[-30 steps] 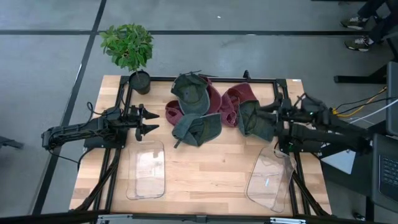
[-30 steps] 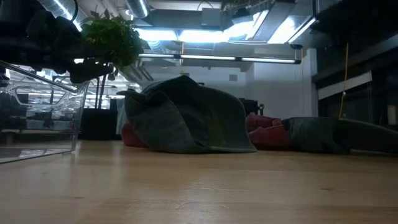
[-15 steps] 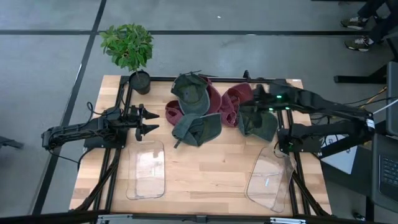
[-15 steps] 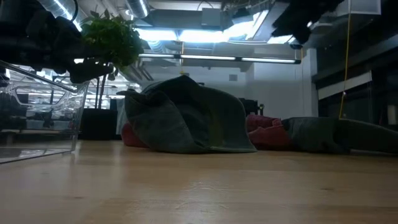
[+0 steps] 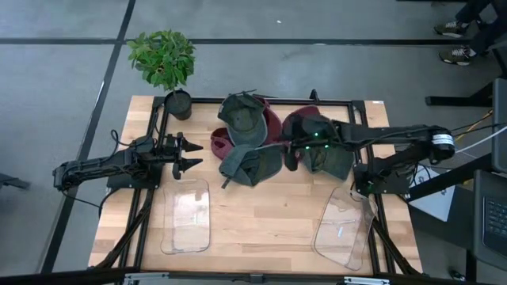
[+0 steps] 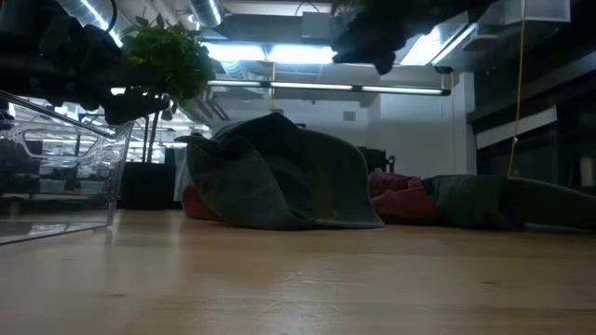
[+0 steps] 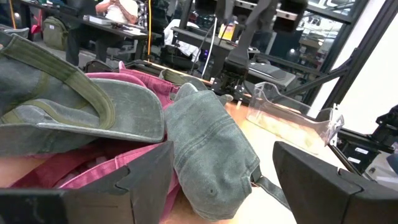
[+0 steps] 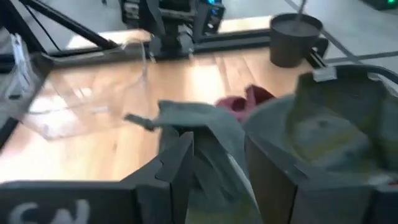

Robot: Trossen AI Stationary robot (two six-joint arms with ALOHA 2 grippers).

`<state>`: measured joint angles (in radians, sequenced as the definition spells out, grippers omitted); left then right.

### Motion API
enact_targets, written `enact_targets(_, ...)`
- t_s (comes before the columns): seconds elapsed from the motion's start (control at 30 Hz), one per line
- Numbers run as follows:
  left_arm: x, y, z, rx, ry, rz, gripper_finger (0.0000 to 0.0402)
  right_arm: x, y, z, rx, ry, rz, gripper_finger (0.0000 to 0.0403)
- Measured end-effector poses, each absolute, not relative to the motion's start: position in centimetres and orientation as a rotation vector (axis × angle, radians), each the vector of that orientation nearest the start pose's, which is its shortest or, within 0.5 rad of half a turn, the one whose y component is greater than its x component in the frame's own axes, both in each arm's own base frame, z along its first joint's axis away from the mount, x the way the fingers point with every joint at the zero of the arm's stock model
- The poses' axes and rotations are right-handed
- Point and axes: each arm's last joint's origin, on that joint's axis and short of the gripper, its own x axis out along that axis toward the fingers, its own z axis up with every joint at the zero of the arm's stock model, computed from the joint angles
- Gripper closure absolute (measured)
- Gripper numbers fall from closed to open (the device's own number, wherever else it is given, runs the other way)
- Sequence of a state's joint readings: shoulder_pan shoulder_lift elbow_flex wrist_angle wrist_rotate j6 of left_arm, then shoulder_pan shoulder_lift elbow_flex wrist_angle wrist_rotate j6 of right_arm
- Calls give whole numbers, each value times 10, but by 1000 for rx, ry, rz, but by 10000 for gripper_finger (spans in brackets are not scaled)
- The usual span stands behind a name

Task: Pick & Place hat
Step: Put the bottom left gray cap into the right transparent bin

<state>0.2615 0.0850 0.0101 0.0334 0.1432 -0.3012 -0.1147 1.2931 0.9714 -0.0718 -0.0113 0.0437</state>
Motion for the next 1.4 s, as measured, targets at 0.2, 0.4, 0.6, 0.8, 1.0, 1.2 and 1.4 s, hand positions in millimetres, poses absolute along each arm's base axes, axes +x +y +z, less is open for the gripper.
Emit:
enact_targets(0.2,100,22,163,-309,22,123,135,308,-27,287,448,392,-52,261)
enact_targets(0.4,100,22,163,-309,23,124,134,323,-25,287,628,445,18,261)
enact_targets(0.6,100,22,163,-309,23,124,135,326,-32,290,479,521,33,261)
enact_targets(0.8,100,22,163,-309,23,124,134,312,-39,289,113,743,-115,261)
enact_targets(1.0,100,22,163,-309,23,123,135,313,-46,280,-67,864,-113,261)
enact_targets(1.2,100,22,163,-309,23,123,135,321,-49,265,-159,927,-145,251)
enact_targets(1.4,100,22,163,-309,23,124,135,322,-57,261,-318,970,-281,222)
